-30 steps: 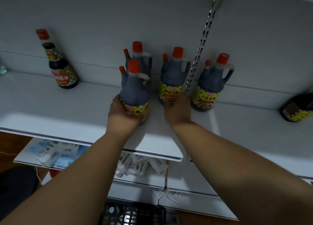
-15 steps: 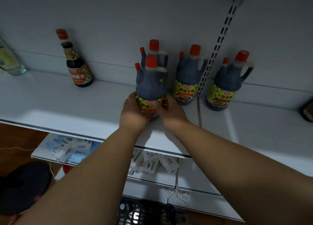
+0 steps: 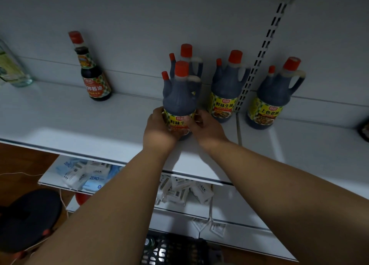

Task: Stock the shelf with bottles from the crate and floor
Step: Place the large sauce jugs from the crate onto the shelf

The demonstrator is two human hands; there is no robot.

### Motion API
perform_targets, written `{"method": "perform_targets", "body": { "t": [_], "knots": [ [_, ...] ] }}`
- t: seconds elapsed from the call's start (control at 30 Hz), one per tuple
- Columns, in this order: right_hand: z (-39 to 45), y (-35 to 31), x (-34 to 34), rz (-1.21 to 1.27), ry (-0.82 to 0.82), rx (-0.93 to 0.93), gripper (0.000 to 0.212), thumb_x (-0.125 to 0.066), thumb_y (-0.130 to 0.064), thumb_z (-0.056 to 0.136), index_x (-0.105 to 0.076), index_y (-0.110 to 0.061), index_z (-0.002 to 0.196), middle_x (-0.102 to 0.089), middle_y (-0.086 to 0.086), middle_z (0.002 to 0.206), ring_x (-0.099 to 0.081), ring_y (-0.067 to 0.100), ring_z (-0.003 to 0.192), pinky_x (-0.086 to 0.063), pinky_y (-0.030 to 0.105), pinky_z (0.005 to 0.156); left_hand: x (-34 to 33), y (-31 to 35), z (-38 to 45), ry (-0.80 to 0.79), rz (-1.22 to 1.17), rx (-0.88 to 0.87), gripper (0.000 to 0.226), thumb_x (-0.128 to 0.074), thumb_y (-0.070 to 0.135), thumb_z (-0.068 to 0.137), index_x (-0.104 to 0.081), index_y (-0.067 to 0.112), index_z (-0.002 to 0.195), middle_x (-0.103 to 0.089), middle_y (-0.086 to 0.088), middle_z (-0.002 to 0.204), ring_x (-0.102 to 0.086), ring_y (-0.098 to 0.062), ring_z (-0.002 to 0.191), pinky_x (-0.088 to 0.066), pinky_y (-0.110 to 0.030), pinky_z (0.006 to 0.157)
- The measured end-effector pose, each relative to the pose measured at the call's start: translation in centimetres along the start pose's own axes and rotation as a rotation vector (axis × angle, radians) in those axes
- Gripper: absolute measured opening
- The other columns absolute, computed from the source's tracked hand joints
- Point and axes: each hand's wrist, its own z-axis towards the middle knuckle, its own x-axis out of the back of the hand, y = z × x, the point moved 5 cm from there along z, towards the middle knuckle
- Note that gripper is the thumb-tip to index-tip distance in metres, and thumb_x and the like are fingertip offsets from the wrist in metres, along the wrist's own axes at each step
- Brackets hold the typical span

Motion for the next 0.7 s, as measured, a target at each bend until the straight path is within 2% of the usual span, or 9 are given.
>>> {"method": "perform_targets", "body": {
  "t": [0.2, 0.4, 0.5, 0.6, 0.7],
  "knots": [
    [0.1, -0.1, -0.5, -0.028, 0.032, -0.005, 0.044, -0.059, -0.047, 0.093, -0.058, -0.018, 0.126, -0.065, 0.005, 0.124, -0.06, 0.024, 0.115, -0.037, 0.023, 0.08, 0.1, -0.1, 0.1, -0.023, 0.027, 0.019, 0.081, -0.088, 0.034, 0.059, -0.05, 0.017, 0.128, -0.064, -0.004, 0.12, -0.063, -0.023, 0.105, -0.055, -0.038, 0.087],
    [-0.7, -0.8, -0.8, -0.075, 0.05, -0.043, 0.046, -0.054, -0.044, 0.097, -0.052, -0.018, 0.135, -0.061, 0.006, 0.133, -0.057, 0.026, 0.12, -0.037, 0.024, 0.085, 0.2, 0.0, 0.3, -0.098, 0.034, 0.008, 0.075, -0.084, 0.037, 0.063, -0.053, 0.018, 0.128, -0.064, -0.003, 0.123, -0.061, -0.02, 0.105, -0.046, -0.026, 0.083],
    [-1.5, -1.5, -1.6, -0.074, 0.12, -0.068, 0.044, -0.05, -0.039, 0.1, -0.05, -0.015, 0.136, -0.059, 0.009, 0.135, -0.056, 0.028, 0.121, -0.038, 0.025, 0.086, 0.7, -0.4, -0.3, -0.091, 0.031, 0.002, 0.075, -0.072, 0.048, 0.056, -0.055, 0.013, 0.12, -0.065, -0.009, 0.113, -0.063, -0.026, 0.101, -0.053, -0.033, 0.081],
    [-2.4, -1.7, -2.3, -0.04, 0.235, -0.105, 0.038, -0.048, -0.032, 0.102, -0.051, -0.01, 0.133, -0.059, 0.013, 0.133, -0.056, 0.032, 0.119, -0.039, 0.026, 0.083, 1.4, -0.8, -1.2, -0.127, 0.013, -0.029, 0.051, -0.073, 0.027, 0.074, -0.054, 0.009, 0.118, -0.064, -0.014, 0.111, -0.063, -0.032, 0.098, -0.05, -0.033, 0.075],
    [-4.1, -2.0, -2.8, -0.036, 0.306, -0.134, 0.038, -0.043, -0.02, 0.103, -0.045, -0.01, 0.14, -0.056, 0.017, 0.136, -0.054, 0.034, 0.12, -0.034, 0.021, 0.08, 2.6, -1.1, -2.3, -0.165, -0.01, -0.036, 0.054, -0.069, 0.012, 0.083, -0.046, 0.007, 0.132, -0.06, -0.017, 0.124, -0.059, -0.035, 0.112, -0.049, -0.034, 0.086]
  ]
}}
